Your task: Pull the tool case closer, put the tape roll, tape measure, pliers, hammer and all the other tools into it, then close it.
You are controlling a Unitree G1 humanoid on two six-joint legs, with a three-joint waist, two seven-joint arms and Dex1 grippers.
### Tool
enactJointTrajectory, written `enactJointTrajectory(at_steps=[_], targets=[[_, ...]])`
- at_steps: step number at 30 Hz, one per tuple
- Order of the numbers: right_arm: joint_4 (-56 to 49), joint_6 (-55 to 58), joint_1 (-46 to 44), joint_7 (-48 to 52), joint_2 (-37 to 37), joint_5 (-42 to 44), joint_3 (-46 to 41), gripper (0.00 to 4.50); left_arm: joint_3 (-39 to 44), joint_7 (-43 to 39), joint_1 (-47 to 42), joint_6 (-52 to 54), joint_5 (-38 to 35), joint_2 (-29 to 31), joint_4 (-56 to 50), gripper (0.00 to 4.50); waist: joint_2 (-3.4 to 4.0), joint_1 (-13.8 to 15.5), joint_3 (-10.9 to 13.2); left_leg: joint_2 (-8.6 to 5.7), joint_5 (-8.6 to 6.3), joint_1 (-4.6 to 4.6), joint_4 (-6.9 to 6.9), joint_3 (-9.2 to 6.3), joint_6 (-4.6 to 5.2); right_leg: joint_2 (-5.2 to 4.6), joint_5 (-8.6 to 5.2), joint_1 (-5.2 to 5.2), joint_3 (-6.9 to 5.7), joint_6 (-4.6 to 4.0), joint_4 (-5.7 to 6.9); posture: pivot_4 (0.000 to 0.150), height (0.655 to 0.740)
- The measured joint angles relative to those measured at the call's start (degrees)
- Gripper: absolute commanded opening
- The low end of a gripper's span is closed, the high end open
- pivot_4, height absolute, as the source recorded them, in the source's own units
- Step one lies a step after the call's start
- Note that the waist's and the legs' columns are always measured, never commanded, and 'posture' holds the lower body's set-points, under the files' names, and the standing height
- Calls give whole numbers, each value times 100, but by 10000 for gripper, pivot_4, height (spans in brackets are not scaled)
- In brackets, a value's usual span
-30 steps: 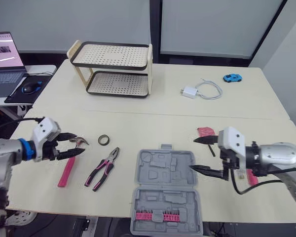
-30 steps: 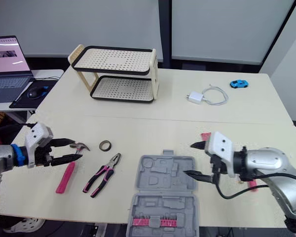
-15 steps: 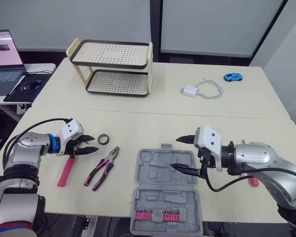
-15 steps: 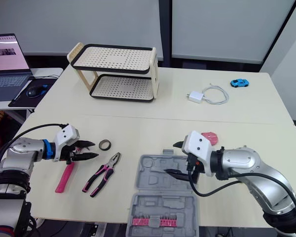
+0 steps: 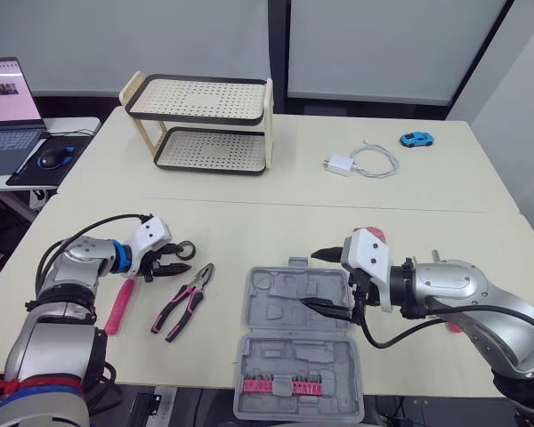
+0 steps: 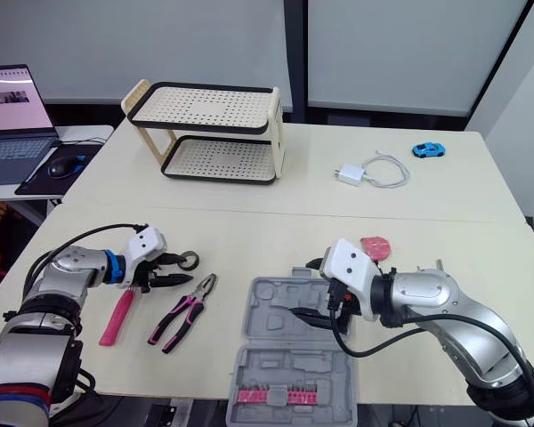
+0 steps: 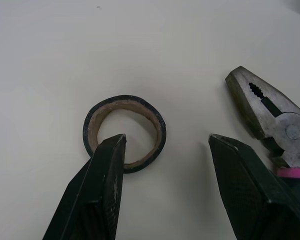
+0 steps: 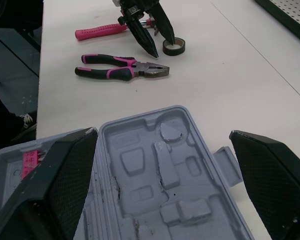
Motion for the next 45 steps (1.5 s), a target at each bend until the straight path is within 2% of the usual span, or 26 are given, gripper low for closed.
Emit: enactJointTrajectory(at_steps=[2,9,16,20,23,26,29,32,37,45], targets=[[-18,19,0,-4,0,3,0,45000,0,88,-45,-19,57,-52,63,20947,0,-9,0,0,0,0,0,-1,0,0,0,0,-1,0,0,1500,7350],[-131,94,20,-13,0,31,-4,45000,-3,193,-82,-47,165,-167,82,110,0,-26,0,0,0,1,0,-1,0,0,0,0,0,0,1,1500,7350],[-169,170,78,-71,-1,115,-13,45000,-44,36,-95,7,204,-188,-79,110,0,-27,0,0,0,-1,0,-1,0,0,0,0,-1,0,1,1500,7350],[-263,192,110,-149,-4,152,-31,45000,-38,-339,-137,217,72,-99,-589,110,0,-28,0,1,0,-3,0,-4,0,0,0,-1,-3,0,1,1500,7350],[-375,207,231,-173,-53,212,-89,45000,57,-841,-130,747,-250,120,-1603,110,0,-28,0,1,0,-4,-1,-3,-1,0,0,0,-1,0,-1,1500,7350],[-440,228,389,-223,-224,212,-205,45000,65,-1416,327,1988,-858,340,-3618,110,1,-32,0,2,1,-2,-2,3,-1,-2,0,2,6,0,-3,1500,7350],[-524,312,517,-299,-269,220,-286,45000,-16,-1572,874,3300,-1398,356,-5306,110,0,-30,0,5,1,3,-1,0,-1,2,-1,4,5,0,0,1500,7350],[-585,468,631,-443,-268,266,-407,45000,-156,-1434,1185,4178,-1724,267,-6270,110,1,-27,0,6,1,5,0,0,0,4,-1,5,6,0,3,1500,7350],[-672,800,756,-740,-219,357,-477,45000,-517,-983,1555,4676,-1871,-135,-6924,110,0,-32,0,5,0,6,-1,4,0,5,-1,5,11,0,0,1500,7350],[-765,1045,761,-1035,-145,438,-417,45000,-853,-453,1839,4622,-1831,-474,-6809,110,0,-11,0,5,0,5,-1,4,0,5,-1,4,11,0,-2,1500,7350]])
